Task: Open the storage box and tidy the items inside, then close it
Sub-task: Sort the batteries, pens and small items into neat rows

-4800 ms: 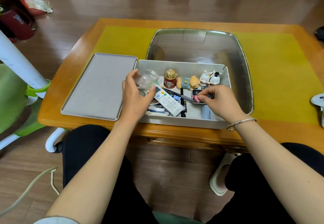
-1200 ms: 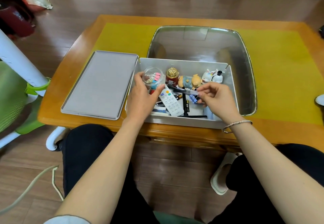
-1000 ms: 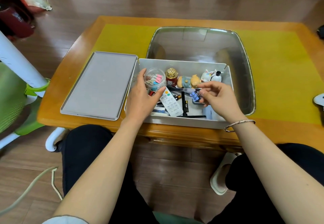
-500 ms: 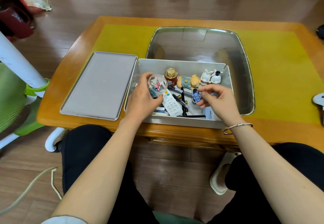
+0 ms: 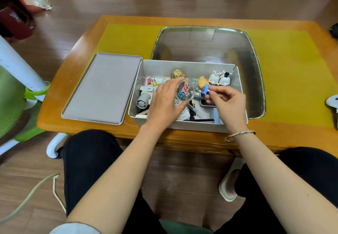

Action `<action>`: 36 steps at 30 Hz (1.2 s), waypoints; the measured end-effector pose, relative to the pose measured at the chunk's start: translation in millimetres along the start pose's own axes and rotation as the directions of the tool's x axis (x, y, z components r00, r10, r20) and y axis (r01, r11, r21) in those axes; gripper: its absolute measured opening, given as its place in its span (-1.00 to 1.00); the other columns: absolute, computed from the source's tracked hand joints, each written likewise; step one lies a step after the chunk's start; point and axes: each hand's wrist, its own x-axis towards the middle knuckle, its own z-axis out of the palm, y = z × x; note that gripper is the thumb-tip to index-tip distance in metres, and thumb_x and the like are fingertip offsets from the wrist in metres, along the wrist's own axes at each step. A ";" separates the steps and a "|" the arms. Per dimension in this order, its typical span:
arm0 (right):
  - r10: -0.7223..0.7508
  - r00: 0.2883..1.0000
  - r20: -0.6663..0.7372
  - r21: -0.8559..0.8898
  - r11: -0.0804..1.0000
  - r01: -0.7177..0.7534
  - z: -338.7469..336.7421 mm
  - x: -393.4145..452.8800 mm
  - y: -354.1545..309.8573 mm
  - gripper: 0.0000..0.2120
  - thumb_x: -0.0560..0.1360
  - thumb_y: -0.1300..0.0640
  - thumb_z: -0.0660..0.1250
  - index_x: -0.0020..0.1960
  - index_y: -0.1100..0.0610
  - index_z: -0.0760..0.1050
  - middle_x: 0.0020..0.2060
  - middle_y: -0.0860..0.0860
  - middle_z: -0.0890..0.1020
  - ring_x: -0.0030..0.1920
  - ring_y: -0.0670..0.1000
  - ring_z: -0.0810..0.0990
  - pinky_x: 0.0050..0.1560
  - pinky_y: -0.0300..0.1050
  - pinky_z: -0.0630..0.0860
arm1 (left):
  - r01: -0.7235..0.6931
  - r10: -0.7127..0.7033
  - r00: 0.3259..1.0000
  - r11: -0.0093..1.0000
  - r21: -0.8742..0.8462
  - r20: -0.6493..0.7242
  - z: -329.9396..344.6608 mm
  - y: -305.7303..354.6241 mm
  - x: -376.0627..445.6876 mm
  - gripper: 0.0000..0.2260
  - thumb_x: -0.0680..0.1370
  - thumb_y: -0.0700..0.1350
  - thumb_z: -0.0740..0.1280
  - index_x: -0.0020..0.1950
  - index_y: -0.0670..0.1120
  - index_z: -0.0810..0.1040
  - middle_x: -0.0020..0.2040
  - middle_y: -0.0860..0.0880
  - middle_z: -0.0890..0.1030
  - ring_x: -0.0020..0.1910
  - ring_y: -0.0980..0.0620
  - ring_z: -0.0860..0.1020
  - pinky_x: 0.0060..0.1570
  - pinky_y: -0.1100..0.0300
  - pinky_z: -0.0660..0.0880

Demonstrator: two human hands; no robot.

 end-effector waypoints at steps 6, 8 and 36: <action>-0.112 0.993 -0.048 -0.093 0.990 0.107 -0.7 -1.1 0.9 -0.85 0.45 0.33 0.39 -0.04 0.13 0.60 -0.18 0.03 0.66 -0.19 -0.08 0.61 -0.12 -0.26 0.59 | 0.058 -0.055 0.996 0.997 0.056 -0.066 9.7 2.4 3.2 -0.36 0.33 0.01 0.56 0.35 0.08 0.39 0.24 0.06 0.50 0.23 0.02 0.33 0.14 0.14 0.28; -0.151 0.989 -0.001 -0.135 0.979 0.150 2.4 -1.5 1.0 -0.86 0.42 0.29 0.43 -0.08 0.08 0.61 -0.22 -0.03 0.63 -0.26 -0.13 0.53 -0.21 -0.32 0.53 | 0.055 -0.054 0.998 0.995 0.085 -0.019 9.9 1.9 4.3 -0.33 0.31 0.09 0.55 0.36 0.07 0.40 0.22 0.04 0.48 0.19 0.01 0.34 0.13 0.13 0.32; 0.008 0.914 0.405 -0.612 0.746 0.264 36.0 16.7 8.5 -0.76 0.51 0.21 0.29 0.16 0.09 0.57 0.09 0.00 0.62 0.10 0.00 0.52 0.18 -0.08 0.45 | 0.235 -0.279 0.919 0.955 -0.181 -0.278 -51.0 -43.4 0.7 -0.43 0.41 -0.17 0.51 0.33 -0.08 0.32 0.24 -0.03 0.48 0.18 0.22 0.43 0.13 0.35 0.42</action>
